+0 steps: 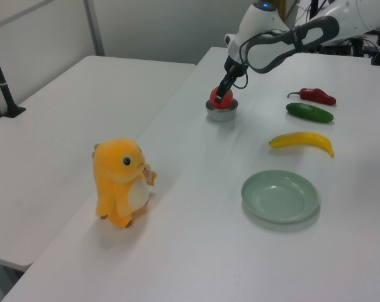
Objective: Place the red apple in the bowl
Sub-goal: 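Lower the apple into the grey bowl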
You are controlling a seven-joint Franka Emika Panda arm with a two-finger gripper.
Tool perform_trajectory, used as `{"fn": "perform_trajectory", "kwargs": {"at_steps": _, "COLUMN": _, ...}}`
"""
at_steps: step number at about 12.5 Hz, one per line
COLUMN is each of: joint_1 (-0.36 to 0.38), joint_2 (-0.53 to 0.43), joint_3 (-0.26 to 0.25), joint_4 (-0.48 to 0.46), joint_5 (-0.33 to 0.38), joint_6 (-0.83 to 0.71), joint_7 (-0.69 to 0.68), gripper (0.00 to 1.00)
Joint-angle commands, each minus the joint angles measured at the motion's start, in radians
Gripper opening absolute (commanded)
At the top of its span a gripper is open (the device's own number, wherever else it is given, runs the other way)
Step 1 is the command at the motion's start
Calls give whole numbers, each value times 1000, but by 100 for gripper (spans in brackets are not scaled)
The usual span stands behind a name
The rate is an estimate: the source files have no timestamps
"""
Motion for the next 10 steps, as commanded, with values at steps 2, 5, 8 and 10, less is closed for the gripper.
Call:
{"fn": "perform_trajectory", "kwargs": {"at_steps": 2, "joint_1": 6, "joint_2": 0, "joint_3": -7, "joint_4": -8, "joint_5": -23, "joint_6": 13, "joint_7": 18, "gripper": 36}}
{"fn": "perform_trajectory", "kwargs": {"at_steps": 5, "joint_1": 8, "joint_2": -2, "joint_3": -7, "joint_4": -11, "joint_5": -23, "joint_6": 11, "joint_7": 18, "gripper": 90}}
{"fn": "perform_trajectory", "kwargs": {"at_steps": 8, "joint_1": 6, "joint_2": -11, "joint_3": -7, "joint_4": -23, "joint_5": -27, "joint_6": 11, "joint_7": 15, "gripper": 100}}
{"fn": "perform_trajectory", "kwargs": {"at_steps": 10, "joint_1": 8, "joint_2": -17, "joint_3": -7, "joint_4": -23, "joint_5": -27, "joint_6": 10, "joint_7": 17, "gripper": 100}}
